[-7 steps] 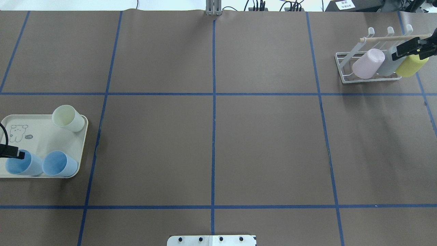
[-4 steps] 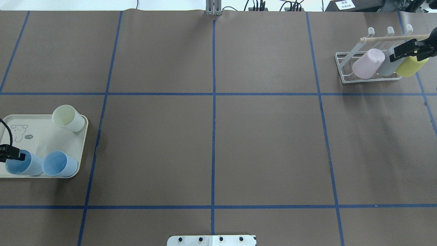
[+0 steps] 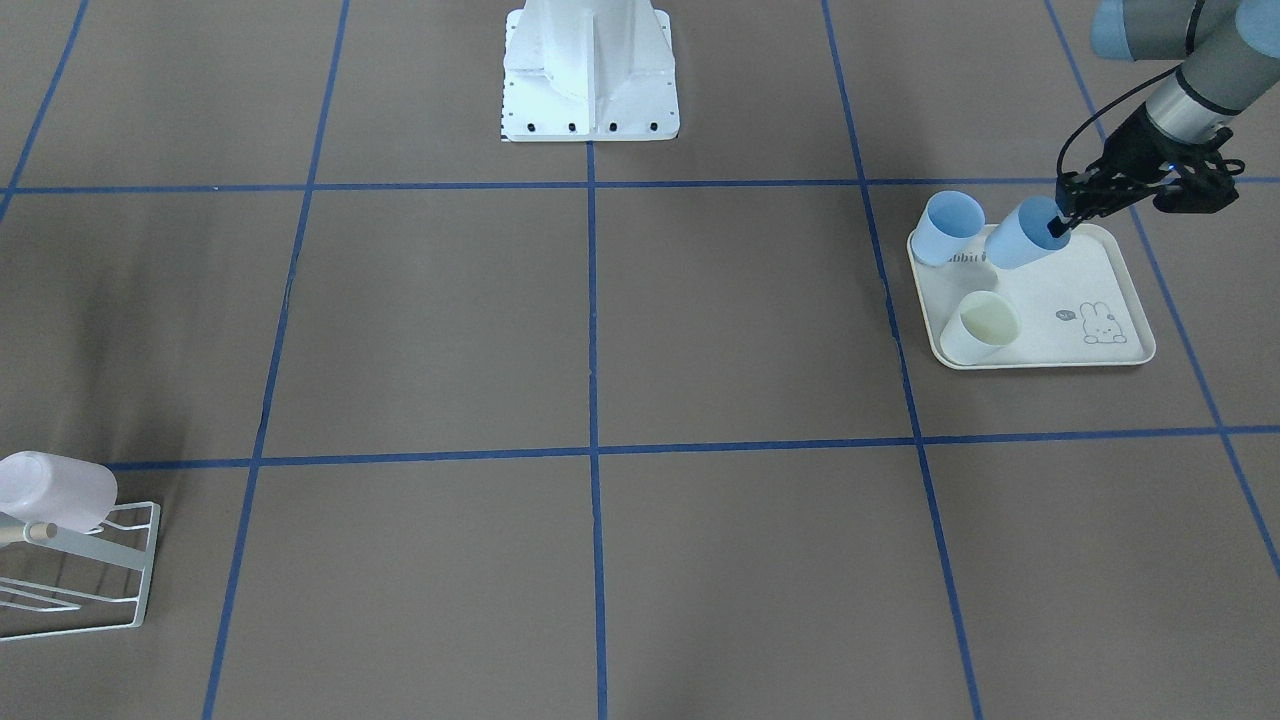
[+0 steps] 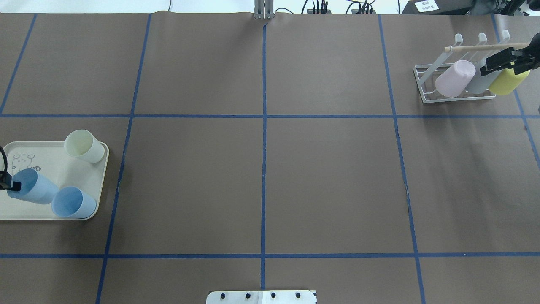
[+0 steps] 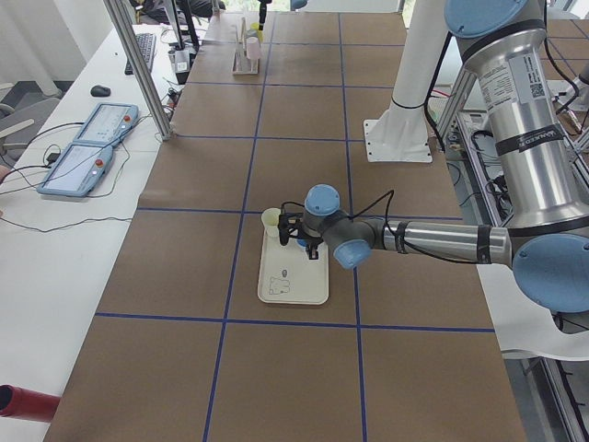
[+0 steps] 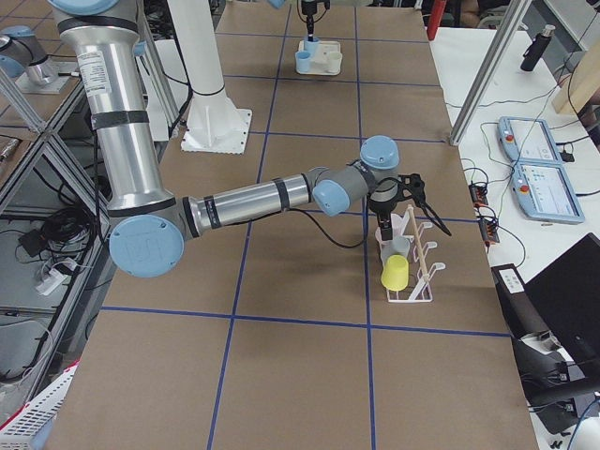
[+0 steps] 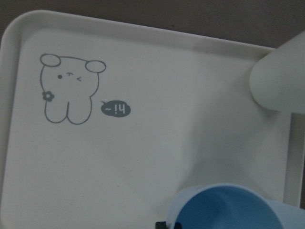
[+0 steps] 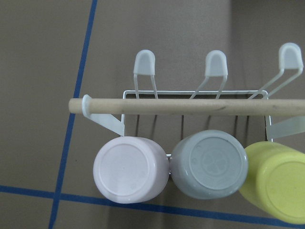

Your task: Transfer IKEA cup to right arm and place on rack

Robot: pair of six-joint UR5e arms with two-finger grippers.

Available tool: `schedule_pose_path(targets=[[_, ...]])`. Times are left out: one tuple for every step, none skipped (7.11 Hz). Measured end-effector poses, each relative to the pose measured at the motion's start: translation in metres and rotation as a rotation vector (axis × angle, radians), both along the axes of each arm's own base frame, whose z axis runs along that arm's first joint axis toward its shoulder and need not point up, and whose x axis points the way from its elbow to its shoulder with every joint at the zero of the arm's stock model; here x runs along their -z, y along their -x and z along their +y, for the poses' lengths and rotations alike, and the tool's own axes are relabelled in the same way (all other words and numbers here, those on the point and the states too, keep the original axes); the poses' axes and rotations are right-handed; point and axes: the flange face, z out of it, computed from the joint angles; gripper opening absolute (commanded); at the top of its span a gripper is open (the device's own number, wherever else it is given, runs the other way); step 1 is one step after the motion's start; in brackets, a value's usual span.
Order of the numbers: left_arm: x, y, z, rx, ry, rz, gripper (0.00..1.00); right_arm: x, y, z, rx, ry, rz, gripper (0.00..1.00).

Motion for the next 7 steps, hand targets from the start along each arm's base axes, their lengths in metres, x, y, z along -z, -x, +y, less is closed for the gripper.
schedule_pose_path(targets=[[0.003, 0.023, -0.010, 0.059, -0.008, 0.003, 0.00, 0.001, 0.000, 0.000, 0.000, 0.000, -0.001, 0.99], [0.013, 0.034, -0.024, 0.097, -0.010, 0.012, 0.00, 0.003, 0.000, 0.000, 0.000, -0.004, -0.002, 0.99], [0.034, 0.031, -0.046, 0.128, -0.008, 0.032, 0.00, 0.009, 0.000, 0.000, -0.008, -0.004, -0.010, 0.99], [0.065, 0.020, -0.074, 0.171, 0.008, 0.076, 0.00, 0.019, 0.002, 0.001, -0.026, 0.005, -0.026, 0.99], [0.107, 0.005, -0.102, 0.216, 0.028, 0.143, 0.00, 0.036, 0.007, 0.005, -0.047, 0.015, -0.052, 0.99], [0.157, -0.015, -0.126, 0.253, 0.057, 0.228, 0.00, 0.057, 0.014, 0.010, -0.067, 0.032, -0.091, 0.99], [0.211, -0.049, -0.140, 0.261, 0.108, 0.320, 0.00, 0.079, 0.023, 0.015, -0.084, 0.056, -0.149, 0.99]])
